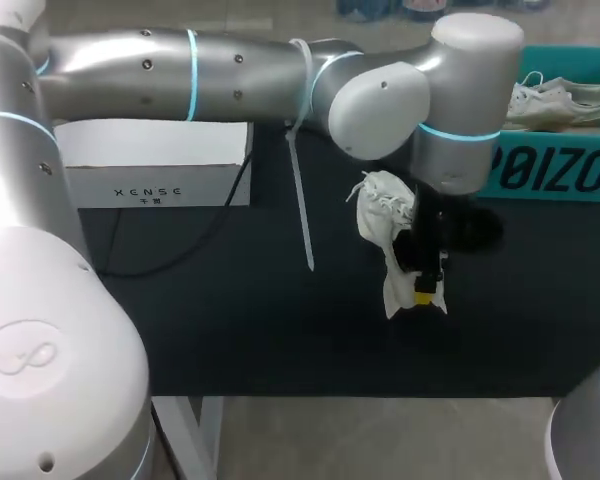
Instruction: Take the shoe out of the shoebox, open the shoe tongue, remove and reinsert the insole, then place the shoe into the shoebox
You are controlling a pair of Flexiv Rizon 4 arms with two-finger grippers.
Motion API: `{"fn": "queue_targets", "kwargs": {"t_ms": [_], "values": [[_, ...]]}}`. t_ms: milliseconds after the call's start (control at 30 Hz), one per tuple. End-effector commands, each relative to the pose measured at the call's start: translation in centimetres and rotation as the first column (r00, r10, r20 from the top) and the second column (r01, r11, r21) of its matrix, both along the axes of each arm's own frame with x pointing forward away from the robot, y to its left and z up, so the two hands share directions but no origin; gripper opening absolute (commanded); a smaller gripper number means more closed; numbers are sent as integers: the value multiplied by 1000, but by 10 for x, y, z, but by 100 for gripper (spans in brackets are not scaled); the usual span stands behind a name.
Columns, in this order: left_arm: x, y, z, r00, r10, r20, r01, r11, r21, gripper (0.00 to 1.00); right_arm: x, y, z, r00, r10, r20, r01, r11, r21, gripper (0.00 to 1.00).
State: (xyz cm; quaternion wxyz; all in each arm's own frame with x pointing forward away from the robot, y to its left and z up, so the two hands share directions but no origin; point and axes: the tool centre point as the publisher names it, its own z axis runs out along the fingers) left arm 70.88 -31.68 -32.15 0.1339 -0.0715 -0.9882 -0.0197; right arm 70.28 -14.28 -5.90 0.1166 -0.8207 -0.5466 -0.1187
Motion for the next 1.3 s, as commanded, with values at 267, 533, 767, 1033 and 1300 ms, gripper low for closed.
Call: {"fn": "queue_targets", "kwargs": {"t_ms": [267,533,767,1033,1300], "values": [[14,100,63,991,-130,9,131,991,-34,0,2,0,0,1000,1,-3,-1,1000,-1,100],[22,138,71,989,-148,12,148,989,3,0,2,0,0,1000,1,-3,-1,1000,-1,100],[22,138,71,989,-148,12,148,989,3,0,2,0,0,1000,1,-3,-1,1000,-1,100],[22,138,71,989,-148,12,148,989,3,0,2,0,0,1000,1,-3,-1,1000,-1,100],[22,138,71,989,-148,12,148,989,3,0,2,0,0,1000,1,-3,-1,1000,-1,100]]}}
